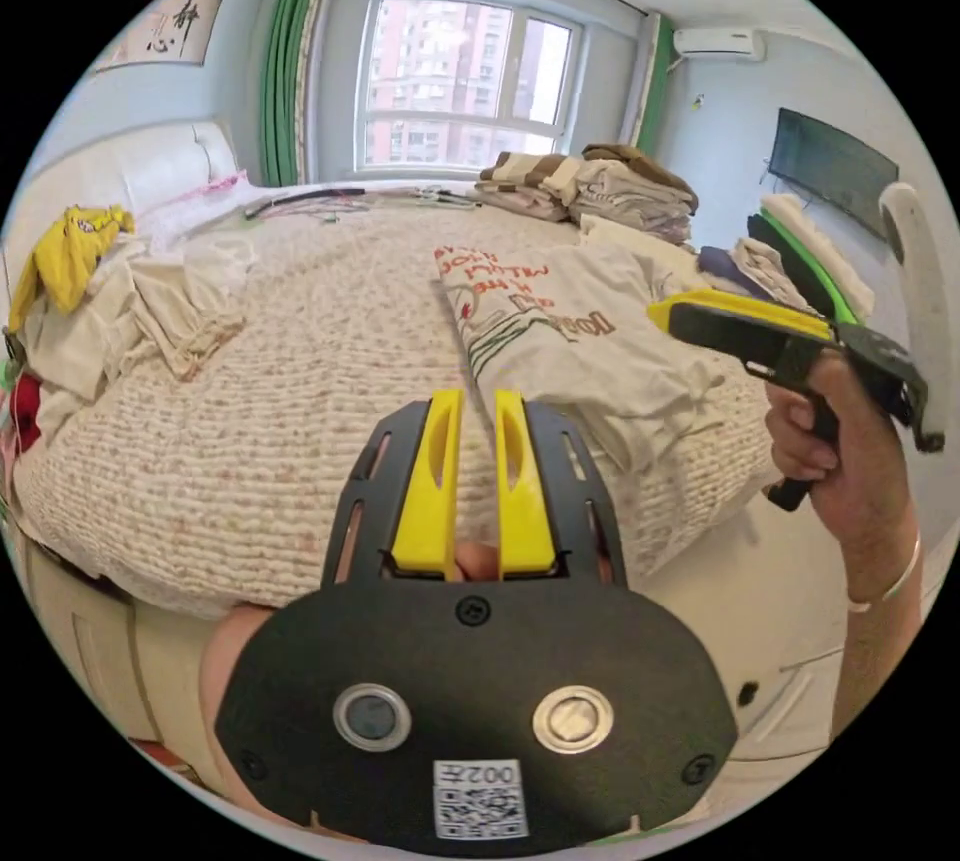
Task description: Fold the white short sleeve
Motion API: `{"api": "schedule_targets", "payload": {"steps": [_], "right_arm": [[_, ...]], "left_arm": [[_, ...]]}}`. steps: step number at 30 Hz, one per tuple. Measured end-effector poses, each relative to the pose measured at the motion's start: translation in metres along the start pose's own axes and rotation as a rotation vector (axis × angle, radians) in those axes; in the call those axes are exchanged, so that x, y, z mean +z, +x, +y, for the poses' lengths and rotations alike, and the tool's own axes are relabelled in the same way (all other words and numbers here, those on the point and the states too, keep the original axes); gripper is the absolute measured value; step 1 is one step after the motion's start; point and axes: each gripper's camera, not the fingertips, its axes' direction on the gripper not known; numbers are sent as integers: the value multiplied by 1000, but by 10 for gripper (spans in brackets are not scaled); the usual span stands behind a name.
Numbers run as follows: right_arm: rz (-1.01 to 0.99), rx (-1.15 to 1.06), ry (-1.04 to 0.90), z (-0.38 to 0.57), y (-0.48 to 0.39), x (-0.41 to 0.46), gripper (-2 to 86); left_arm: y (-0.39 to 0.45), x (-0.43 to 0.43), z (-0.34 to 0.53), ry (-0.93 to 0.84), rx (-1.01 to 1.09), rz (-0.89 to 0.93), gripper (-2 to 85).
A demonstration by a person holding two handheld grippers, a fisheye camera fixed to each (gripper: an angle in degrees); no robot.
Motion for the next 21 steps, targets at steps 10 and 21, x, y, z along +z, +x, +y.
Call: {"api": "schedule_targets", "payload": {"steps": [10, 21], "right_arm": [[-85, 189, -132, 37, 0, 35, 72], [-140, 235, -25, 23, -7, 3, 85]], "left_arm": [[2, 10, -8, -88, 58, -14, -7], [-33, -16, -9, -47, -32, 117, 55]]}}
